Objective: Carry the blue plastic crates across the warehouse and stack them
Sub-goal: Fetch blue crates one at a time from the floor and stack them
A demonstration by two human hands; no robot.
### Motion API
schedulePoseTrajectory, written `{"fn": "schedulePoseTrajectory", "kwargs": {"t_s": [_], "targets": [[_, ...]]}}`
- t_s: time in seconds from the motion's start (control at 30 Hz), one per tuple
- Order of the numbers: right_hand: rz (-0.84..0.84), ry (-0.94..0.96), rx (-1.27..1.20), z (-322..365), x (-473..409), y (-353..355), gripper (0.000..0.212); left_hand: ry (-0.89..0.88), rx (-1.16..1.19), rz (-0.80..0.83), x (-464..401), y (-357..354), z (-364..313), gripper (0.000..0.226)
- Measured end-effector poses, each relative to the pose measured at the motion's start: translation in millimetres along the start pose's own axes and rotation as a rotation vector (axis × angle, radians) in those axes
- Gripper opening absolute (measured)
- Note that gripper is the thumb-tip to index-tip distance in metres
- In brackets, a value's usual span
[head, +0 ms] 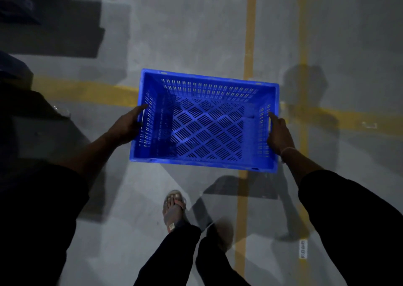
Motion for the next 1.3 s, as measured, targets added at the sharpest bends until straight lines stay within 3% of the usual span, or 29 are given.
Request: {"fn": "schedulePoseTrajectory", "kwargs": {"t_s": [0.07, 0.13, 0.27, 0.4, 0.5, 0.57, 0.63, 0.73, 0.8, 1.07, 1.2, 1.3], "targets": [[0.025, 0.006, -0.01, 1, 7, -5, 0.088, -0.121, -0.199, -0.086, 1, -11, -5, 0.069], [-0.019, 0.044, 0.028, 6, 15, -11, 0.092, -0.081, -0.236, -0.229, 5, -18, -23, 0.073], [-0.132, 0.186, 0.242, 11, 25, -32, 0.095, -0.246, -0.336, -0.28, 9, -43, -29, 0.093], [-0.309, 0.237, 0.215, 4, 30, -42, 0.088, -0.244, -0.343, -0.365, 11, -56, -15, 0.076], [-0.381, 0.275, 0.187, 3, 26, -44, 0.085, -0.308, -0.39, -0.375, 6, -61, -16, 0.079], [-0.356, 0.32, 0.156, 0, 26, -43, 0.086, -0.274, -0.364, -0.289, 5, -58, -14, 0.087], [-0.227, 0.332, 0.132, -2, 21, -39, 0.093, -0.213, -0.387, -0.148, 4, -54, -15, 0.098], [0.077, 0.138, 0.104, -7, 7, -17, 0.103, -0.088, -0.352, 0.047, 0, -33, -28, 0.11], [0.179, 0.068, 0.12, 0, 13, 9, 0.108, -0.017, -0.335, 0.089, 3, -12, -48, 0.108], [0.137, -0.132, -0.081, 49, 144, 159, 0.113, -0.118, -0.127, 0.253, 106, 78, -195, 0.142], [0.045, -0.188, -0.178, 61, 226, 225, 0.11, -0.232, -0.032, 0.317, 175, 115, -257, 0.107], [-0.016, -0.255, -0.26, 63, 292, 254, 0.111, -0.334, -0.009, 0.349, 215, 123, -292, 0.099]]}}
Point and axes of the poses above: each hand's wrist, its own x-axis away from the middle knuckle, its own y-axis out of the back of the hand, z = x × y, the point moved 4 cm from there along -x, towards the middle knuckle, and after that the axes turned 13 degrees about -z, right-handed, at the moved point
